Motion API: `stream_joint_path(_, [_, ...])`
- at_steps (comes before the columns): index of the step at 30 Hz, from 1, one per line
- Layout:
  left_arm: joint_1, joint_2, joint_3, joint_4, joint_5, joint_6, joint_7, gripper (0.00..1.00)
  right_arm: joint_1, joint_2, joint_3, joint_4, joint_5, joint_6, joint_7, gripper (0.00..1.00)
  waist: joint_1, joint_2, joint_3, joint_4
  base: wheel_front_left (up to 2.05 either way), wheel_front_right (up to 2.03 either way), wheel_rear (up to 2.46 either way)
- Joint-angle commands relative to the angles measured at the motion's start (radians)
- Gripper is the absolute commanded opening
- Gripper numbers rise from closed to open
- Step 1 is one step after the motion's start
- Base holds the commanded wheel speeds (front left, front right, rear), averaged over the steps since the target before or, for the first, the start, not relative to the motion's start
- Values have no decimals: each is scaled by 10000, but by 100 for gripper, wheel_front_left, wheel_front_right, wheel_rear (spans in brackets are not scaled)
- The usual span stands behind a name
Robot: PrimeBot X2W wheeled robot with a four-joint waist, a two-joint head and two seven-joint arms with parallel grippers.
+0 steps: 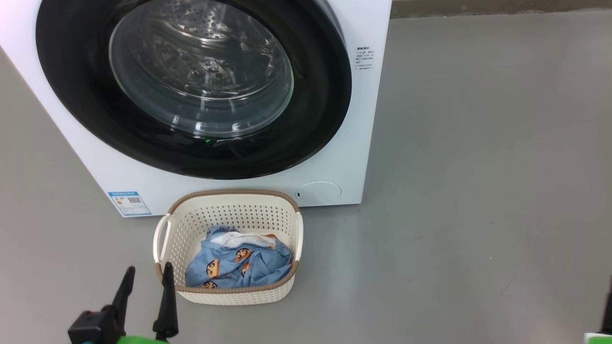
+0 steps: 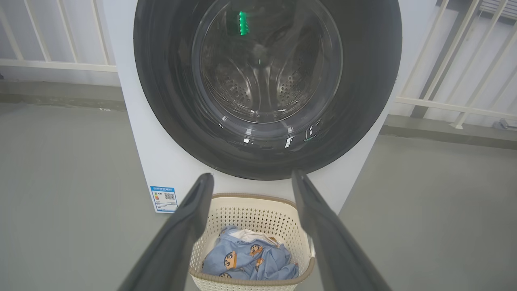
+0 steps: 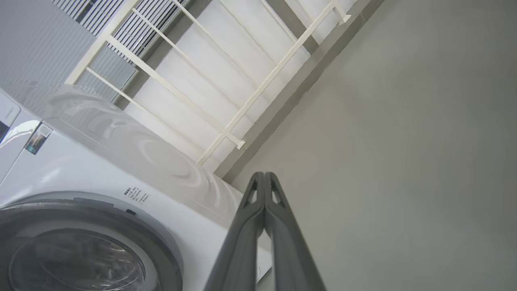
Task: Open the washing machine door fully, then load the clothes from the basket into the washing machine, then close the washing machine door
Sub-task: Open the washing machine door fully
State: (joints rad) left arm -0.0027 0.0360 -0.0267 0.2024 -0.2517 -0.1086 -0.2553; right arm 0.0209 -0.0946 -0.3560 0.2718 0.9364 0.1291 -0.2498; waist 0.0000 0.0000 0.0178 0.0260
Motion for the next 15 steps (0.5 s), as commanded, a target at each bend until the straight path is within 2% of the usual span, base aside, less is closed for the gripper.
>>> stream_joint_path(1, [-115,143,291,-297,48,78,-65,100,-352,-251,109,-172,442,16,-120,0,0,0,6,29,0,0,0])
stream_joint_path(5, [-32,143,259,-370,41,109,-65,100,-304,-632,-25,50,1899,16,-120,0,0,0,60,76,0,0,0])
stream_joint_path(6, [-32,143,259,-370,41,109,-65,100,-304,-632,-25,50,1899,16,-120,0,0,0,60,76,0,0,0])
stream_joint_path(15, [105,143,108,-624,28,277,-65,100,-346,-1484,50,477,4468,16,-120,0,0,0,357,61,0,0,0])
